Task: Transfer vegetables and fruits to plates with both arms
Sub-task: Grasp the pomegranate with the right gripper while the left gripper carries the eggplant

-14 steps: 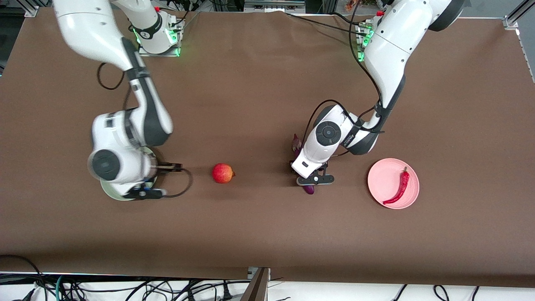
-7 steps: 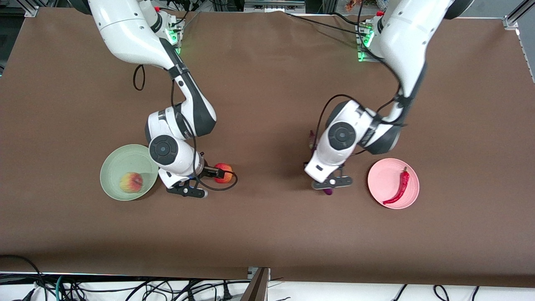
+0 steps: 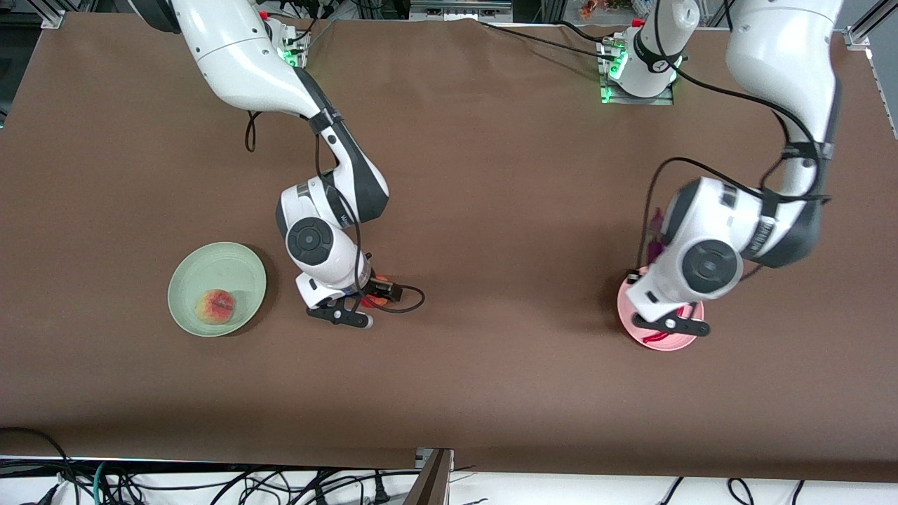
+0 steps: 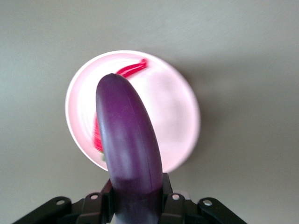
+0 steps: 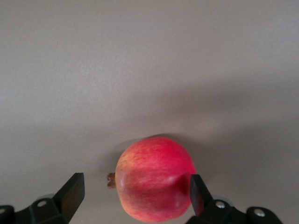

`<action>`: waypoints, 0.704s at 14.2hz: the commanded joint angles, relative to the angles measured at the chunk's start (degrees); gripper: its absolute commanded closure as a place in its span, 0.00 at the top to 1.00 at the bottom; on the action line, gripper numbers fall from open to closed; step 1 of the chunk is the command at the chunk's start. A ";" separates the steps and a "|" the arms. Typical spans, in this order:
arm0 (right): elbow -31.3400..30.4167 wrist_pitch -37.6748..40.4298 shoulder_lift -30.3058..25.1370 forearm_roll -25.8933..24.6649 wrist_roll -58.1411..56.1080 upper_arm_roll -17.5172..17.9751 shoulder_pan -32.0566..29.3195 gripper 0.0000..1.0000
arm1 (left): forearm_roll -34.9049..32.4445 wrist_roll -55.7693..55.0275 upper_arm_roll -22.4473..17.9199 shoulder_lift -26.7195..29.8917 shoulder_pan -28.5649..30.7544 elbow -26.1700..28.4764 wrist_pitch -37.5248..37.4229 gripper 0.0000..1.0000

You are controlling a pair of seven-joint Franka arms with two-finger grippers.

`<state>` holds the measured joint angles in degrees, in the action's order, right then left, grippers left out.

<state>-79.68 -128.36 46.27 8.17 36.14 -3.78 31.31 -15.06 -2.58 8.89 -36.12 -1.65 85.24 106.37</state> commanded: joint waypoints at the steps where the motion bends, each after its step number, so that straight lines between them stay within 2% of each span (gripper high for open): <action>1: 0.31 -1.28 1.63 -0.08 0.25 -0.26 0.51 1.00 | -1.20 9.41 0.87 -3.77 1.92 -0.25 4.71 0.00; 4: -0.04 -1.28 2.07 -0.52 -0.19 -0.26 0.51 1.00 | -0.76 10.66 0.87 -5.98 1.83 -0.08 7.36 0.00; 5: -0.04 -1.19 2.16 -0.96 -0.11 -0.26 0.60 1.00 | -0.41 10.66 1.13 -6.59 1.83 -0.08 7.45 0.03; 6: -0.13 -1.28 2.25 -0.97 -0.10 -0.26 1.03 1.00 | -0.15 10.58 1.31 -6.43 1.66 -0.16 7.45 0.28; 7: -0.22 -1.28 2.51 -1.14 -0.10 -0.26 1.21 1.00 | 0.03 10.40 1.39 -6.25 1.48 -0.25 7.36 0.99; 8: -0.22 -1.28 2.51 -1.23 -0.02 -0.26 1.21 0.96 | 0.03 10.66 1.48 -6.07 2.09 -0.34 7.36 1.00; 9: -0.22 -1.19 2.51 -1.32 -0.19 -0.26 1.21 0.67 | 0.03 10.66 1.48 -5.64 2.27 -0.60 7.19 1.00; 10: -0.22 -1.10 2.34 -1.23 -0.63 -0.26 1.21 0.28 | 0.03 10.58 1.48 -4.41 2.27 -0.78 6.75 1.00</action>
<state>-79.73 -129.09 48.64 7.67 35.95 -3.79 32.18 -15.06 6.62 10.39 -42.84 0.21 84.73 113.90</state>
